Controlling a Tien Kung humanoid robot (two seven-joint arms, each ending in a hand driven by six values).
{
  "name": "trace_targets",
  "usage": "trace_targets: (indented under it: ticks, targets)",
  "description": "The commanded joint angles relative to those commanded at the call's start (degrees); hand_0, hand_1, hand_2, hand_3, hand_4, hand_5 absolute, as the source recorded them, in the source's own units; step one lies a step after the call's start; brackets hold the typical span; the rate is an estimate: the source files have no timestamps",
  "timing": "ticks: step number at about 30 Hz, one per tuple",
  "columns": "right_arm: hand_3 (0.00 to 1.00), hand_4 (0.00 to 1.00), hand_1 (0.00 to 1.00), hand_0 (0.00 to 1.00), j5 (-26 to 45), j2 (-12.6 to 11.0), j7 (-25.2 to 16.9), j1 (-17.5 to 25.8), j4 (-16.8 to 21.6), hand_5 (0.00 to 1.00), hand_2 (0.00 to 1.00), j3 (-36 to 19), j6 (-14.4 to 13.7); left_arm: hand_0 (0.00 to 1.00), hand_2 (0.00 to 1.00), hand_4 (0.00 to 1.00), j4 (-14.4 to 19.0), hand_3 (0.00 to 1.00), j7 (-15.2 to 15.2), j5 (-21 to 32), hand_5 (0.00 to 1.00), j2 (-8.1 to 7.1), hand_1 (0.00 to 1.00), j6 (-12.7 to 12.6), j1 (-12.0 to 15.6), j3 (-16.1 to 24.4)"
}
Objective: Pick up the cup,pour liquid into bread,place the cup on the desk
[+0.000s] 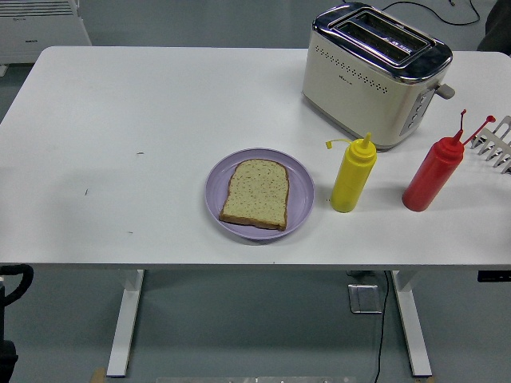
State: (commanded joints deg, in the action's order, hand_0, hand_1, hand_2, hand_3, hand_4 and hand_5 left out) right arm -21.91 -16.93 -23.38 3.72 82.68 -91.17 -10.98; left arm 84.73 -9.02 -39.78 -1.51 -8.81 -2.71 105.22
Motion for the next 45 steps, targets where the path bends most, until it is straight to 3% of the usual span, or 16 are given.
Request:
trace_targets:
  ticks: [8,9,14,15,20,22,45]
  targets:
    - [0.922,0.808,0.834,0.902,5.5,0.8,2.9,-2.0,-3.2,0.392,0.889,-3.6,3.1,0.754,0.774,0.638,0.0,0.67,0.0,0.0,0.998,0.06,0.765,0.0,0.0,0.2]
    - [0.878,0.78,0.81,0.871,5.9,0.9,3.2,-2.1,-3.4,0.508,0.843,-3.7,3.4,0.754,0.774,0.638,0.0,0.67,0.0,0.0,0.998,0.05,0.765,0.0,0.0,0.2]
    - [0.878,0.78,0.81,0.871,7.5,1.1,4.2,-2.6,-3.9,0.508,0.843,-3.9,4.9,0.754,0.774,0.638,0.0,0.67,0.0,0.0,0.998,0.06,0.765,0.0,0.0,0.2]
    - [0.845,0.759,0.773,0.835,7.6,1.1,4.3,-2.6,-3.9,0.559,0.801,-3.9,5.0,0.755,0.774,0.638,0.0,0.67,0.0,0.0,0.998,0.05,0.765,0.0,-0.1,0.2]
    - [0.845,0.759,0.773,0.835,8.3,1.1,6.0,-2.5,-4.0,0.559,0.801,-4.1,7.2,0.755,0.774,0.638,0.0,0.67,0.0,0.0,0.998,0.06,0.765,-0.1,-0.1,0.3]
    - [0.825,0.726,0.756,0.817,8.5,1.2,6.9,-2.5,-4.2,0.605,0.774,-4.1,7.7,0.754,0.775,0.637,0.0,0.67,0.0,0.0,0.998,0.05,0.765,-0.1,-0.1,0.3]
    - [0.801,0.703,0.747,0.805,8.9,1.5,8.0,-2.7,-4.7,0.635,0.755,-4.0,8.0,0.754,0.774,0.637,0.0,0.669,0.0,0.0,0.998,0.06,0.765,-0.1,-0.2,0.4]
